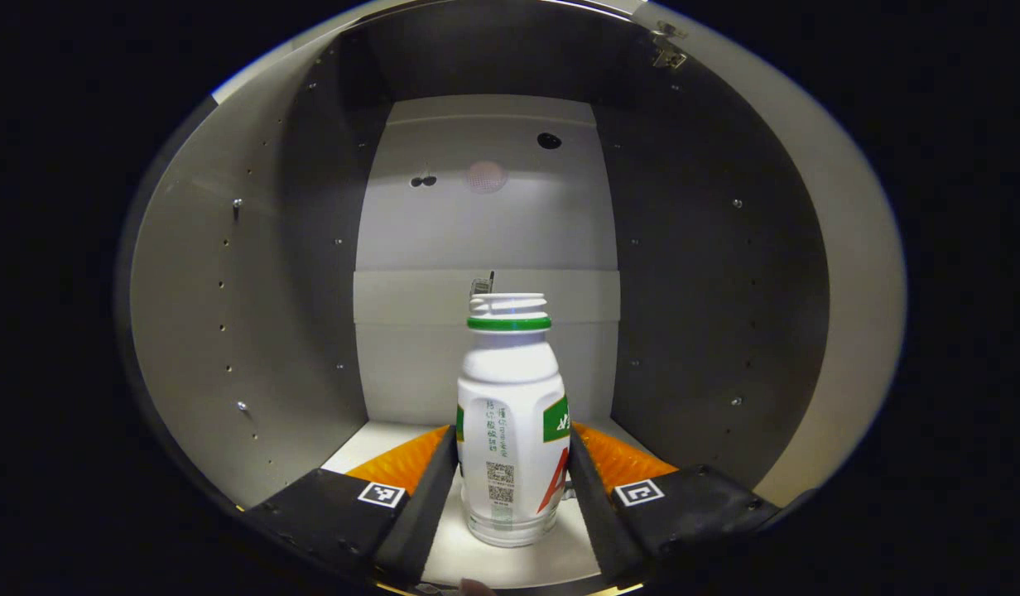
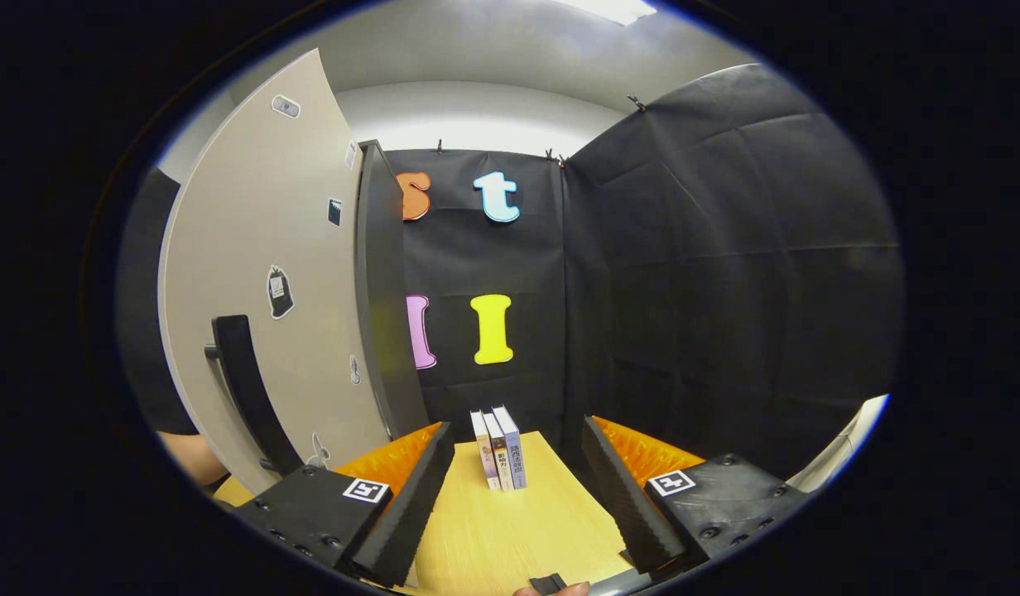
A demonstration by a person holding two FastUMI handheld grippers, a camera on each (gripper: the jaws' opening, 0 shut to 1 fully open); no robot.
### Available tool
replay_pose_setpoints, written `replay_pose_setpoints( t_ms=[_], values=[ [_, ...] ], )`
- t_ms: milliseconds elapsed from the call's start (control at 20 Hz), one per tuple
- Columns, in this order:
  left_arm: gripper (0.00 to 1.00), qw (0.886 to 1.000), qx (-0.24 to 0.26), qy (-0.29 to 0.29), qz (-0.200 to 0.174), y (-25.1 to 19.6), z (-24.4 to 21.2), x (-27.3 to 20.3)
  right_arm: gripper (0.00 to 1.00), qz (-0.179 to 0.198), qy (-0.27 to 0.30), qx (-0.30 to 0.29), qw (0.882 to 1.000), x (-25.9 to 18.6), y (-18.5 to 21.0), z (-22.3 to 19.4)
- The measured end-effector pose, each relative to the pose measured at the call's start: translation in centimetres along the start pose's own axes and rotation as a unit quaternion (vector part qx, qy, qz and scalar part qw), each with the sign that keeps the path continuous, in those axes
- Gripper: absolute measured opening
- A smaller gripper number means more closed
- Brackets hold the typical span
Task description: Open the cabinet door with the right hand, grasp the bottle in the cabinet with the left hand and place it on the coaster, then close the cabinet door with the right hand.
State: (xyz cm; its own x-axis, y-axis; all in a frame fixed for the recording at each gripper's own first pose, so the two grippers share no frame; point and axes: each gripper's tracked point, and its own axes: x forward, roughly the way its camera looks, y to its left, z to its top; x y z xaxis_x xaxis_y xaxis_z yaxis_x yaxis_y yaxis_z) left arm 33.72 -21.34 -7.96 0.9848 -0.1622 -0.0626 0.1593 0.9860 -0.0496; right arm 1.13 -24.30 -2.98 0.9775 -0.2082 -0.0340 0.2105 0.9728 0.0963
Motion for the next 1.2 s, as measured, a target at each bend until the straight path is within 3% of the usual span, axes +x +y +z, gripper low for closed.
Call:
replay_pose_setpoints(
  t_ms=[400, 750, 1200],
  values=[
    [0.74, 1.000, 0.001, -0.017, 0.003, 1.6, 2.6, -3.7, 0.98, 0.010, -0.006, -0.004, 1.000, -0.4, 1.1, 0.5],
    [0.73, 1.000, 0.003, -0.025, -0.004, 4.6, 5.1, -11.4, 0.98, 0.015, -0.011, -0.002, 1.000, -0.6, 2.0, 1.0],
    [0.73, 0.999, -0.007, -0.030, 0.028, 11.3, 4.7, -22.7, 0.98, 0.014, -0.021, -0.002, 1.000, -0.6, 2.9, 1.1]
  ],
)
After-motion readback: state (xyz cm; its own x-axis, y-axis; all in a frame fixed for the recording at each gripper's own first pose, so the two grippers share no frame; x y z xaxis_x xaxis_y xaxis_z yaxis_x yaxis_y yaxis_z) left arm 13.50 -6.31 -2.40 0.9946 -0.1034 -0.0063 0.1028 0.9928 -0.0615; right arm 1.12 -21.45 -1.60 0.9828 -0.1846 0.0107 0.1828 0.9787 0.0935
